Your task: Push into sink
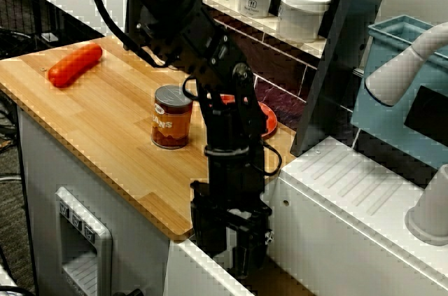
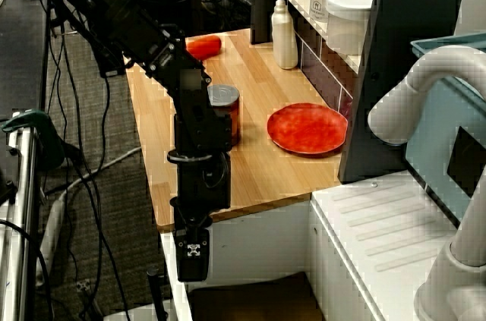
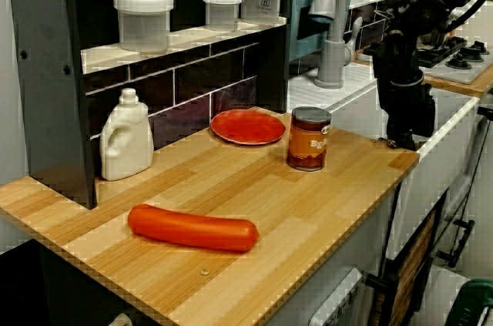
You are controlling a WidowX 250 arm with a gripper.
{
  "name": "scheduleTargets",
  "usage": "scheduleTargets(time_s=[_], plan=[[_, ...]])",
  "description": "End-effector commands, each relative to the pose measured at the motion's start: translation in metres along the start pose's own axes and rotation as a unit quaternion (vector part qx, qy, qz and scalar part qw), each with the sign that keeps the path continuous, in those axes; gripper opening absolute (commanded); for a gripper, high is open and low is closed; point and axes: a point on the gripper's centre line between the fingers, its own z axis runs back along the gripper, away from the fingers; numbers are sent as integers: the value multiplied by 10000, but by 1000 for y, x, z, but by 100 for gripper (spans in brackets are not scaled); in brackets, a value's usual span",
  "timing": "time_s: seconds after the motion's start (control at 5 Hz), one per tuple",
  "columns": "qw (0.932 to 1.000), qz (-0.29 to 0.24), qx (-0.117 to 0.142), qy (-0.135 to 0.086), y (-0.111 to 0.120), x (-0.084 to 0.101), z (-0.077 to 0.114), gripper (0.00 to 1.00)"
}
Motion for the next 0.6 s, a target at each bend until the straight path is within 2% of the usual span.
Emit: scheduleTargets(time_s=[0.0, 0.2, 0.4], plan=[[9994, -146, -309, -42, -43, -10, 33, 100], [9988, -161, -451, -45, -59, -8, 59, 100], [9972, -500, -277, -473, -54, -3, 85, 100]])
